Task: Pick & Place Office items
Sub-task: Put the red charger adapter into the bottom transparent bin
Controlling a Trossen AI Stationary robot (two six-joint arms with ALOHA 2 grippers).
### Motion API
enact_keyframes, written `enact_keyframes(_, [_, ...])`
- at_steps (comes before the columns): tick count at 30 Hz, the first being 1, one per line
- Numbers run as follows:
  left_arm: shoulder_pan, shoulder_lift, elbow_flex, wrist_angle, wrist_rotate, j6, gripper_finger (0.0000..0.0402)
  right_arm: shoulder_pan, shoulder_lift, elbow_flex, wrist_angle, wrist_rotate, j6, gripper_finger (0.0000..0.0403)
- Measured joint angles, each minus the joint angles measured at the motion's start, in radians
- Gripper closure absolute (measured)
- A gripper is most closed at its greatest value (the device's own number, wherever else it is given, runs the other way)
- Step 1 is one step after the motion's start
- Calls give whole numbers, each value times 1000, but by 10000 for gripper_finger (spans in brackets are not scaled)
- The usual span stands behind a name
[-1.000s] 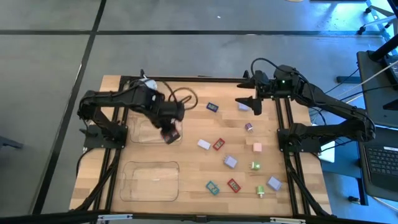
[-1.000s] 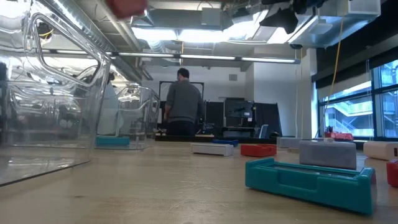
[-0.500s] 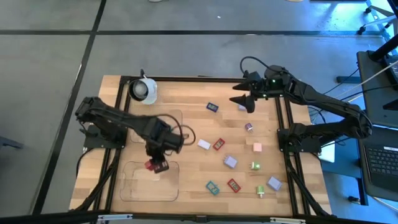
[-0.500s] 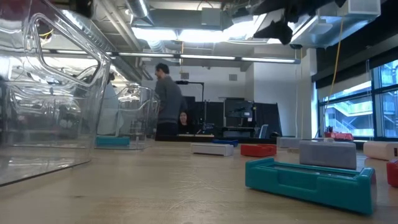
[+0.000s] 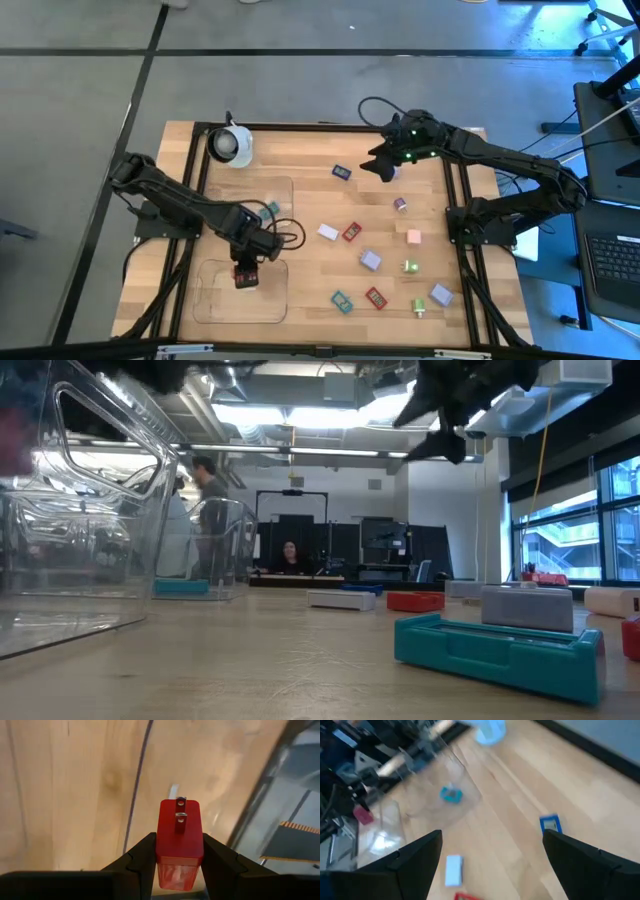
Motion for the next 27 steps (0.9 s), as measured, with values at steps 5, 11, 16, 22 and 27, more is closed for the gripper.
enact_keyframes(5, [-36,24,-81,88,-9,-78,277,0,21,0,-116,73,-23,57])
enact_keyframes(11, [-65,61,-127,196,-24,-311,277,0,20,0,-247,221,-124,69])
enact_keyframes(16, [-89,85,-127,200,-36,-462,277,0,20,0,-292,281,-195,76])
enact_keyframes(22, [-103,115,-127,212,-43,-592,275,0,20,0,-295,285,-267,76])
enact_keyframes(27, [-110,119,-127,242,-53,-685,258,0,20,0,-295,285,-325,76])
